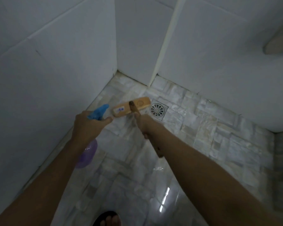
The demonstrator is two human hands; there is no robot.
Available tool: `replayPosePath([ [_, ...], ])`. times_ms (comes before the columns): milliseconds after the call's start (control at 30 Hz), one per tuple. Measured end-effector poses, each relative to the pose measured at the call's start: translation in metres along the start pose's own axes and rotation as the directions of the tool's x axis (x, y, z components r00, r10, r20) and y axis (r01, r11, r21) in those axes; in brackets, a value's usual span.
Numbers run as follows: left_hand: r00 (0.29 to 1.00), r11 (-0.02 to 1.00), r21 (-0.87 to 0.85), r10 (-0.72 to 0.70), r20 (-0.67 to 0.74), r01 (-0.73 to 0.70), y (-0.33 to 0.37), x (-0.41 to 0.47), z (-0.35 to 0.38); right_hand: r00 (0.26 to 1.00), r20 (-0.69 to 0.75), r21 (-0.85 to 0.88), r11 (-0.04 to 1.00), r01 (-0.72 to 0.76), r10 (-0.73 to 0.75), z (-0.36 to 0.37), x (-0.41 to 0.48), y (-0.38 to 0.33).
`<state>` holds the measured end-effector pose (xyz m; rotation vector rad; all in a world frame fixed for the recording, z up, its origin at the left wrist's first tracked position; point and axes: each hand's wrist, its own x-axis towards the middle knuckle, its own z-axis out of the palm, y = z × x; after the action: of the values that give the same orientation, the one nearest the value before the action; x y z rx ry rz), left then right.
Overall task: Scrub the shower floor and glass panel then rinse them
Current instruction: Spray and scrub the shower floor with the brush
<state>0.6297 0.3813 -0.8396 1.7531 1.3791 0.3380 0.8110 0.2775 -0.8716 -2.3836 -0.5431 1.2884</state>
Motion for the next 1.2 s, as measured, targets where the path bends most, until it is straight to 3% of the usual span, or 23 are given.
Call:
replayPosePath([
  [100, 0.996, 0.996, -0.052, -0.08, -0.036, 0.078, -0.006, -0.006, -0.007, 1.0, 0.026, 0.022, 1.0, -0.006, 0.005, 0.0, 0.006, -0.016],
  [200, 0.986, 0.986, -0.116, -0.134, -0.097, 0.122, -0.015, -0.009, -0.019, 0.997, 0.077, -0.076, 0.997, 0.007, -0.001, 0.023, -0.025, 0.003],
  [433, 0.981, 0.989, -0.12, -0.109, -0.158, 0.09, -0.033, -0.03, -0.049, 0.971, 0.234, -0.2, 0.98, 0.004, 0.043, 0.046, -0.105, 0.069],
  [567, 0.976, 0.992, -0.1, -0.098, -0.194, 0.079, -0.044, -0.044, -0.062, 0.981, 0.192, -0.198, 0.98, 0.004, 0.035, 0.051, -0.083, 0.033],
  [733, 0.974, 0.995, -0.068, -0.09, -0.21, 0.077, -0.056, -0.06, -0.068, 0.976, 0.197, -0.126, 0.985, 0.12, -0.093, 0.073, -0.042, -0.036],
  [900, 0.973, 0.992, -0.094, -0.104, -0.208, 0.086, -0.061, -0.069, -0.071, 0.965, 0.252, -0.183, 0.975, 0.127, -0.079, 0.088, -0.055, -0.03],
  [1000, 0.982, 0.991, -0.11, -0.089, -0.167, 0.071, -0.056, -0.072, -0.068, 0.979, 0.202, -0.196, 0.977, 0.079, -0.039, 0.085, -0.061, 0.013],
  [1200, 0.995, 0.997, -0.063, -0.044, -0.092, 0.038, -0.027, -0.071, -0.036, 0.998, -0.005, 0.053, 0.997, -0.063, 0.063, 0.02, -0.046, 0.061],
])
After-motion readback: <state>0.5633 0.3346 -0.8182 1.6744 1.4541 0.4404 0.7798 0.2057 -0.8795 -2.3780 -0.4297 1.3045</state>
